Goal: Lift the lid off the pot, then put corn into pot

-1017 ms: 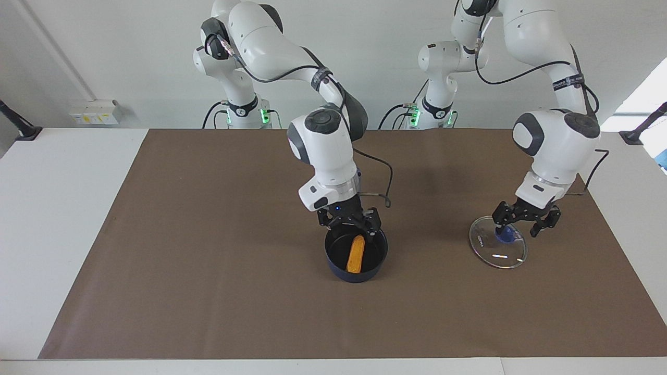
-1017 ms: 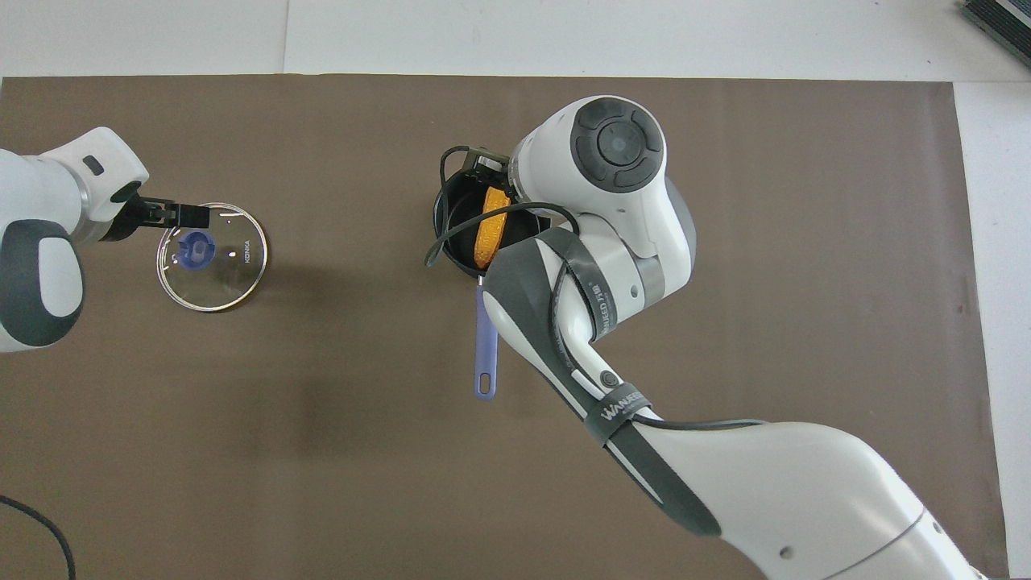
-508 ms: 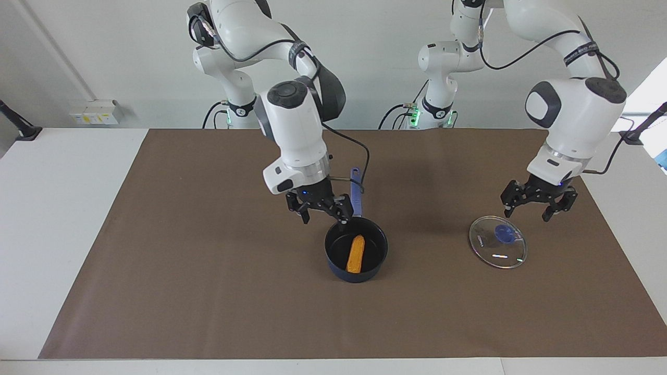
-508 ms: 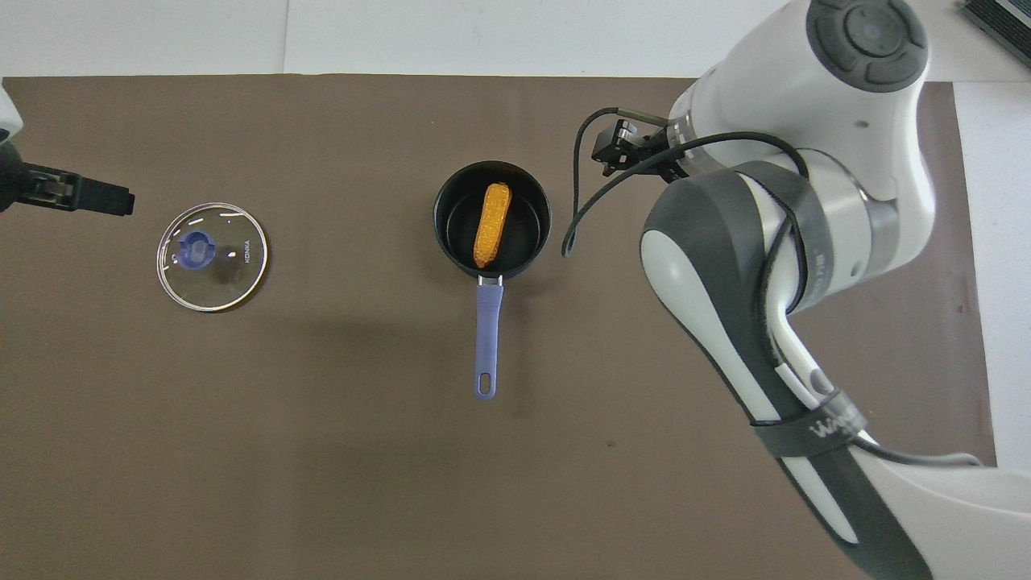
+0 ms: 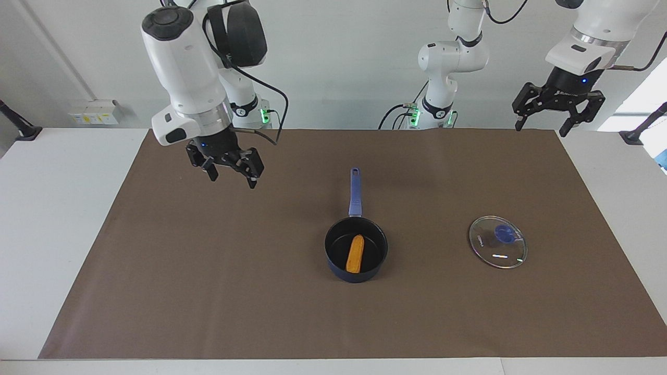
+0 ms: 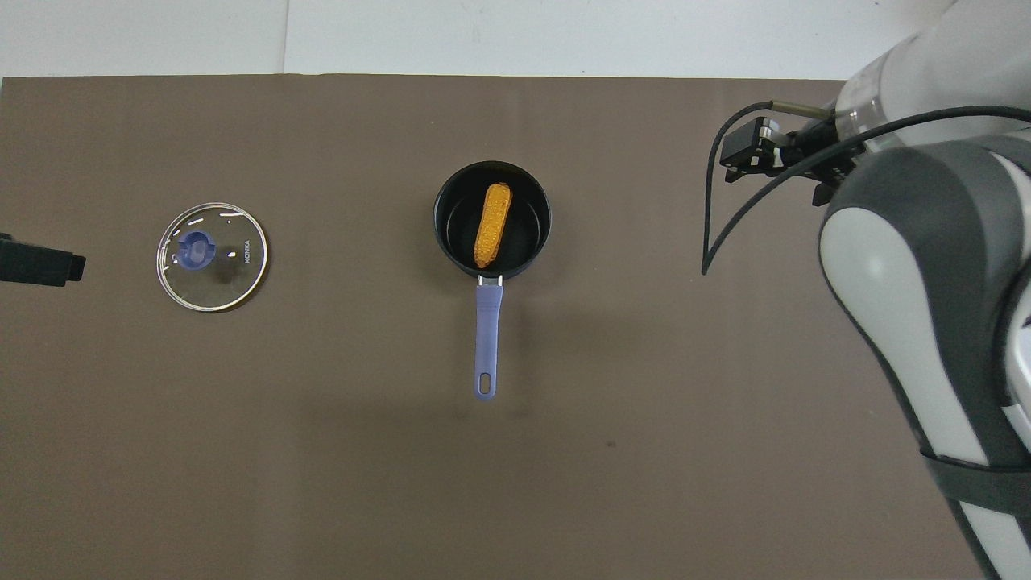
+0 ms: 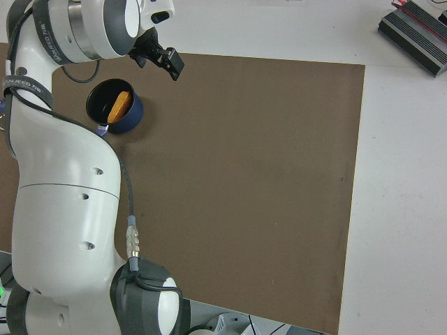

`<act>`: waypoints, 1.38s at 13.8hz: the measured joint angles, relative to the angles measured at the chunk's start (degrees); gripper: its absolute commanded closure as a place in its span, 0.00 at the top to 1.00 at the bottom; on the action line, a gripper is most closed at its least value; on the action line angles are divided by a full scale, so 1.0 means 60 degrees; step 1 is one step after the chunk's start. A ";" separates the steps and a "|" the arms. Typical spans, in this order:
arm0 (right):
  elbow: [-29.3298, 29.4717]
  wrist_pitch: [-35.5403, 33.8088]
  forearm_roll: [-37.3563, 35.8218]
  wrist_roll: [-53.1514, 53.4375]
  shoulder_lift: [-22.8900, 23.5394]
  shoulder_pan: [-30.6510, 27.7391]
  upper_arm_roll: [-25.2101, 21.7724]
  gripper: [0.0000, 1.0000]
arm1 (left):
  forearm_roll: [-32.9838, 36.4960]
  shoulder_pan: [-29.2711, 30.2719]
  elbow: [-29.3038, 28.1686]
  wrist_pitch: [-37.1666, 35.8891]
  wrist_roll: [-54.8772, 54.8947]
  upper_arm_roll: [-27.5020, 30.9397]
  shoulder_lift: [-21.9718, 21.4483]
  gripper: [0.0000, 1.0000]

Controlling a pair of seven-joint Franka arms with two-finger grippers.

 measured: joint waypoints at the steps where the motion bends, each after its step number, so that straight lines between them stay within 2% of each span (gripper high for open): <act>1: 0.0000 -0.0169 0.0000 -0.0338 -0.0156 -0.0185 -0.0001 1.00 | 0.0000 0.0000 -0.0002 -0.0240 0.0000 0.0010 -0.0097 1.00; 6: -0.0001 -0.0977 -0.0002 -0.1641 -0.0820 -0.0899 -0.0005 1.00 | 0.0049 0.0004 -0.0007 -0.0327 0.0000 0.0110 -0.0057 1.00; 11: -0.0035 -0.1639 -0.0001 -0.2120 -0.1499 -0.1413 -0.0006 1.00 | 0.0049 0.0008 0.0517 -0.0478 0.0000 0.0172 0.0308 1.00; 15: -0.0155 -0.1648 0.0127 -0.2294 -0.1543 -0.1833 -0.0001 1.00 | 0.0084 0.0007 0.0663 -0.0568 -0.0006 0.0139 0.0483 1.00; 19: -0.0551 -0.1679 0.0314 -0.3608 -0.1710 -0.2138 -0.0003 1.00 | 0.0089 0.0006 0.0732 -0.0621 -0.0750 0.0124 0.0479 1.00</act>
